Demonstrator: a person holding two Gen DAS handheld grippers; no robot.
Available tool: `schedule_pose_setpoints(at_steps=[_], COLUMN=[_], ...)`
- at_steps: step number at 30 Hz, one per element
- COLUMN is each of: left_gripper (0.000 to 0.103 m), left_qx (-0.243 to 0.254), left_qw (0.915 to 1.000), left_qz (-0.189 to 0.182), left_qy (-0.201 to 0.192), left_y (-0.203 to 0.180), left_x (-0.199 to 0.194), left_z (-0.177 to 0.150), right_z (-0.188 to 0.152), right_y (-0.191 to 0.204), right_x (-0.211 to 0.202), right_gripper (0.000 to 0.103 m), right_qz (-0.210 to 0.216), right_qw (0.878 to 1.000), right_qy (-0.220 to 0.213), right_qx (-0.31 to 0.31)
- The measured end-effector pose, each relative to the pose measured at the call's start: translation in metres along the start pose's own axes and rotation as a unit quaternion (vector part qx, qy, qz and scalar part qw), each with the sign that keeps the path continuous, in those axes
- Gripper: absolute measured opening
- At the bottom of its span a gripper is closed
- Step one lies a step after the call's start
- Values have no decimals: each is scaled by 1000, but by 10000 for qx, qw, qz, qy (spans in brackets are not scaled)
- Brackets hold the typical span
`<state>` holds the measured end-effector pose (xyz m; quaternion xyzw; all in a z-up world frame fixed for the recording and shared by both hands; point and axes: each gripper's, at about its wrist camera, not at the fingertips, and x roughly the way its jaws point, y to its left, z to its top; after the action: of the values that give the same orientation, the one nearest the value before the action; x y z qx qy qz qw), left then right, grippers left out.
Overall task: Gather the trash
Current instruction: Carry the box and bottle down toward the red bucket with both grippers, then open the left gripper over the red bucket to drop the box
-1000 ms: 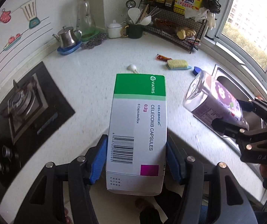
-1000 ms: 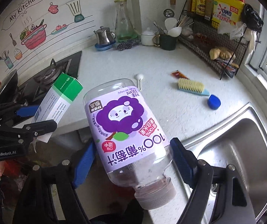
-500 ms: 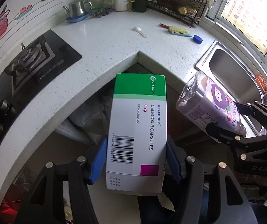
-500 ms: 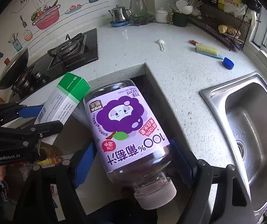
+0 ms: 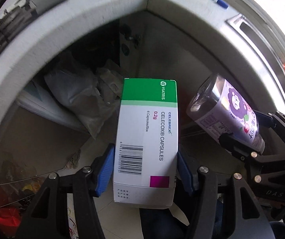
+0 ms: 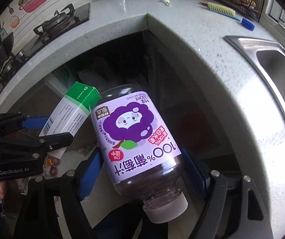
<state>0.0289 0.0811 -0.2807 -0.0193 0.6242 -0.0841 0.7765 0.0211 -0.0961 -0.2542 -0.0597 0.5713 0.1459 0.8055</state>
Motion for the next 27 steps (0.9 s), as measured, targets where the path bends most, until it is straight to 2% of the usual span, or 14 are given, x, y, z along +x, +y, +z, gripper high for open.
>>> schedule_pose_setpoints(at_steps=[4,14,19,24,25,27], left_gripper=[57,57,57,58,61,84], left_qx=[81,256,357,496,524,596], left_qw=[9997,9977,9968,9955,9951,9947], left_qz=[-59,-237,-327,-374,-357,-293], left_qy=[208,587,634,721,757,780], left_y=[7,11,4,-4,-5,-7], left_x=[51,150,187,205,206,207], left_z=[-1,-8,-6,-2,-1,-1], right_z=[-13,-36,-36,-36,-35,-37], right_y=[-5,-34,-46,-53,-54,-57], right_x=[39,102,123,131,133,135], right_gripper=[77,77,77,77,77,77], right_qz=[-65,-306,-421,-445,-440,-430], right_qw=[9997,9977,9961,9955,9954,9954], right_qy=[210,369,462,505,507,504], right_qx=[147,485,621,663,680,695])
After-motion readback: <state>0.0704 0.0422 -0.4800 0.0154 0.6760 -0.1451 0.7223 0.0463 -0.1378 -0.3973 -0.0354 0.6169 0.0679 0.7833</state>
